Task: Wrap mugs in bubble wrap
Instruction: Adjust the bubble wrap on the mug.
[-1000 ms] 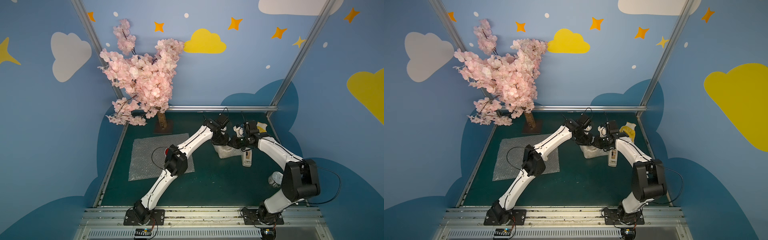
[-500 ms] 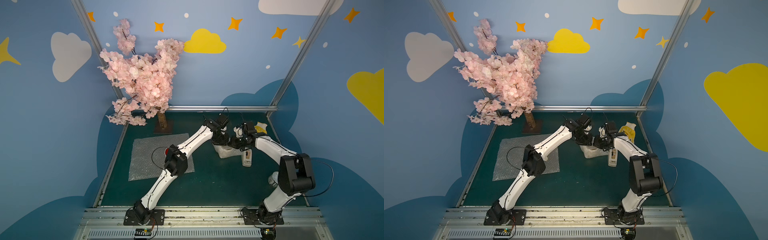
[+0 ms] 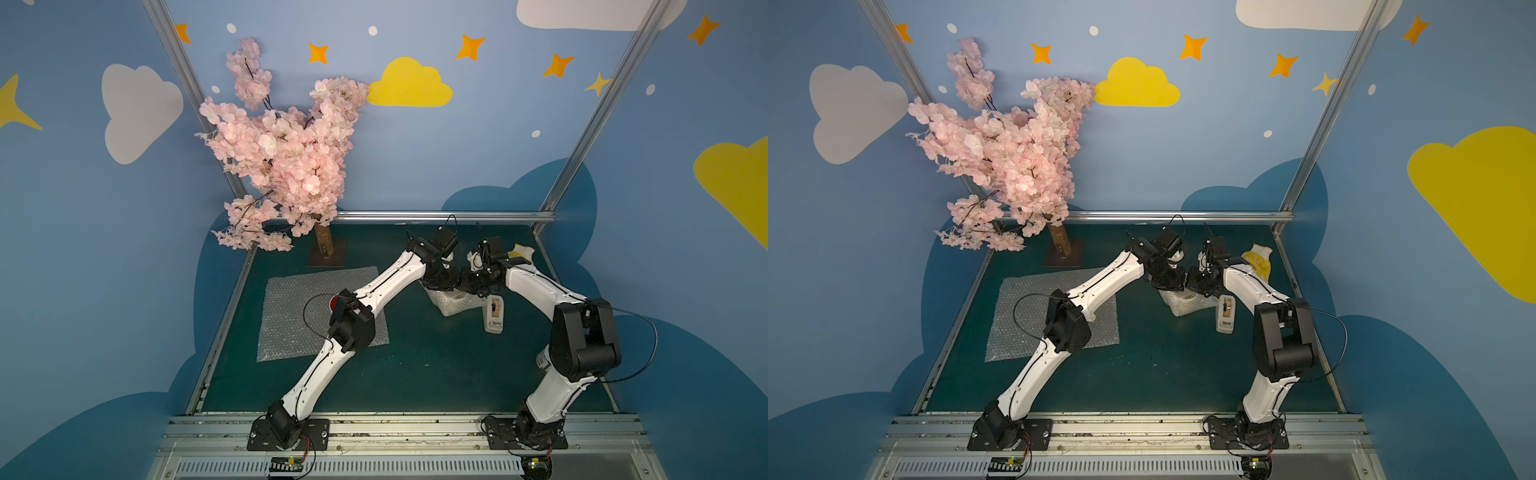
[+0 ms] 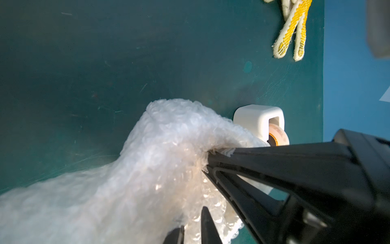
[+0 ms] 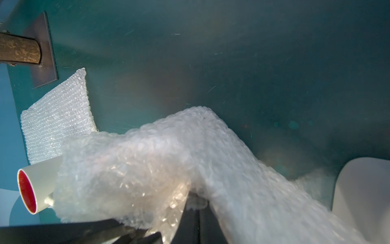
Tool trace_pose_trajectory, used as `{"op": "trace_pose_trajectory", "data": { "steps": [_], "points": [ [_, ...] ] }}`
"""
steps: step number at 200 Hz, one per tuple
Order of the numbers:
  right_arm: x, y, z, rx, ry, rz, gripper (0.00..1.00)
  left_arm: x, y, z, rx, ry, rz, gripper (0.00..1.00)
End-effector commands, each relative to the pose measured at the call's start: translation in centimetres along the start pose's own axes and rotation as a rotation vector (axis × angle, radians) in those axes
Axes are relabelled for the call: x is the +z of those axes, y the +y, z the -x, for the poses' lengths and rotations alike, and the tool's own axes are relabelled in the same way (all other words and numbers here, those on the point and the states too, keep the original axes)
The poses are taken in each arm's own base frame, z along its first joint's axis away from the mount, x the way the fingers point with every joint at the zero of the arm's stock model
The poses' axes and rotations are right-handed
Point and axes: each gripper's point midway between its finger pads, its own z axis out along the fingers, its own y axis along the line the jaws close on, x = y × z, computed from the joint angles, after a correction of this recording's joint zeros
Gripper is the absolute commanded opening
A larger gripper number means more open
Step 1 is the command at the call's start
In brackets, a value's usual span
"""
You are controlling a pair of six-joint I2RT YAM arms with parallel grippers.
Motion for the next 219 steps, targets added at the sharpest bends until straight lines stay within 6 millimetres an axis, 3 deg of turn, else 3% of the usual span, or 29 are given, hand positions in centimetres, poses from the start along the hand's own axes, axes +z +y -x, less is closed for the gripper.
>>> {"op": "trace_pose_trajectory", "data": {
  "steps": [1,41,114,184,219],
  "points": [
    [-1.8,1.2,1.2,-0.019,-0.041,0.044,0.0,1.1,1.3,-0.3,-0.011,0.024,0.035,0.18],
    [-2.3,2.2,1.6,-0.01,-0.038,0.113,0.0,0.9,1.2,-0.3,-0.007,0.021,0.032,0.18],
    [-1.4,-0.5,2.5,0.01,-0.075,-0.024,0.0,0.7,0.9,-0.1,0.001,0.014,0.021,0.17],
    [-4.2,2.3,3.1,-0.061,-0.117,0.078,0.0,-0.6,0.0,0.3,0.025,-0.006,-0.003,0.18],
    [-6.8,3.9,3.1,-0.099,-0.166,0.129,0.0,-1.6,-0.5,0.4,0.041,-0.016,-0.015,0.2]
  ]
}}
